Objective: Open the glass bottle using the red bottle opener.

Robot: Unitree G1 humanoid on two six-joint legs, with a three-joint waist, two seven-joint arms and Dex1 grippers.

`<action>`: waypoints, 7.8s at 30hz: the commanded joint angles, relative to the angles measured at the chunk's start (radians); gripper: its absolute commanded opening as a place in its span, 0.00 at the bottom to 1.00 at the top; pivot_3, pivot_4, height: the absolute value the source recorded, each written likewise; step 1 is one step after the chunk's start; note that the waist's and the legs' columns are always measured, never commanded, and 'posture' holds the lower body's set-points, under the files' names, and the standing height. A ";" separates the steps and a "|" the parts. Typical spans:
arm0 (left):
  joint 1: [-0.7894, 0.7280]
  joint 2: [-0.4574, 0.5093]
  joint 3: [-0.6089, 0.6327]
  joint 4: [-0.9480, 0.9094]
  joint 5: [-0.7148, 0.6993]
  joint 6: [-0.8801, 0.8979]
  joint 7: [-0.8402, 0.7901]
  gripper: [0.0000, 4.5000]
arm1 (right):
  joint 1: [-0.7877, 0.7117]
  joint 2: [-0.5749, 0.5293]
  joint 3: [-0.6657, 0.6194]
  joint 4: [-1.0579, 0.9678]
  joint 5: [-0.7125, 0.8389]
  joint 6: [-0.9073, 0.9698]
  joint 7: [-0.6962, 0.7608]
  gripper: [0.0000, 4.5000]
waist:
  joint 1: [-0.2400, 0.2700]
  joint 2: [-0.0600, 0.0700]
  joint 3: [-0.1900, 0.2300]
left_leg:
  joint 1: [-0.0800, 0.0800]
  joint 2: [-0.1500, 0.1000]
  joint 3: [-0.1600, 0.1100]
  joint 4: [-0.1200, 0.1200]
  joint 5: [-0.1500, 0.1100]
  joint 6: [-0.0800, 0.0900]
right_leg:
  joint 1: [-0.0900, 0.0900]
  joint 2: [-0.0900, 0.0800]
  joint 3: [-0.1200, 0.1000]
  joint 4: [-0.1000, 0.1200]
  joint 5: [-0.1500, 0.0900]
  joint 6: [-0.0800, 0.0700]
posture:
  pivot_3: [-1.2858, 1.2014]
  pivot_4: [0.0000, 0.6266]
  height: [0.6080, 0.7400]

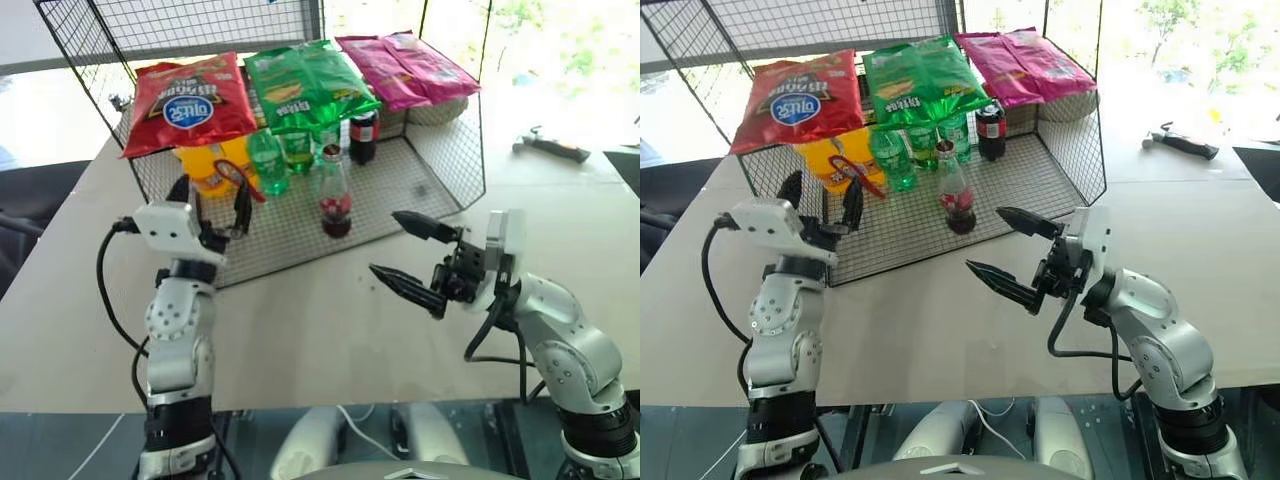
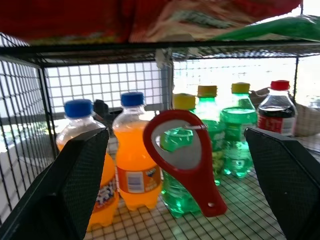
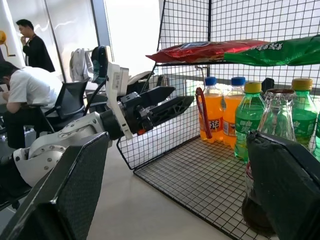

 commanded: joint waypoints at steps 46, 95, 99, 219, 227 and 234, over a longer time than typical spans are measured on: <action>-0.088 -0.144 -0.003 -0.089 -0.588 0.219 -0.142 0.01 | -0.004 0.018 0.000 0.054 -0.086 -0.090 0.008 0.99 | -0.005 0.000 0.000 | 0.000 0.000 0.000 0.001 0.000 0.000 | -0.001 0.000 0.000 0.002 0.000 0.000 | 0.52 0.24 0.96; 0.017 0.156 -0.216 -0.129 -0.916 0.870 -0.640 0.00 | -0.353 -0.062 -0.013 0.144 0.531 0.914 -0.096 0.01 | -0.007 0.000 0.000 | -0.002 0.000 0.001 0.000 0.000 0.000 | -0.002 0.000 0.001 0.001 0.000 0.000 | 0.52 0.24 0.96; 0.010 0.118 -0.205 -0.125 -0.918 0.834 -0.640 0.00 | -0.349 -0.101 -0.012 0.132 0.558 0.935 -0.053 0.01 | -0.006 0.000 0.000 | -0.002 0.000 0.001 0.000 0.000 0.000 | -0.002 0.000 0.001 0.001 0.000 0.000 | 0.52 0.24 0.96; -0.033 -0.002 -0.358 0.007 -0.189 0.220 -0.568 0.58 | -0.118 -0.056 -0.197 0.221 0.103 0.449 -0.257 0.00 | -0.005 0.000 0.000 | -0.004 -0.001 0.001 0.002 0.000 0.001 | -0.005 -0.001 0.002 0.003 0.001 0.001 | 0.52 0.24 0.96; -0.027 -0.013 -0.340 -0.017 -0.222 0.198 -0.584 0.99 | -0.112 -0.053 -0.199 0.217 0.102 0.450 -0.256 0.00 | -0.005 0.000 0.000 | -0.004 -0.001 0.001 0.002 0.000 0.001 | -0.005 -0.001 0.002 0.003 0.001 0.001 | 0.52 0.24 0.96; -0.032 -0.008 -0.308 -0.056 -0.276 0.176 -0.613 0.99 | -0.123 -0.054 -0.197 0.236 0.094 0.442 -0.248 0.00 | -0.005 0.000 0.000 | -0.004 -0.001 0.001 0.002 0.000 0.001 | -0.005 -0.001 0.002 0.003 0.002 0.001 | 0.52 0.24 0.96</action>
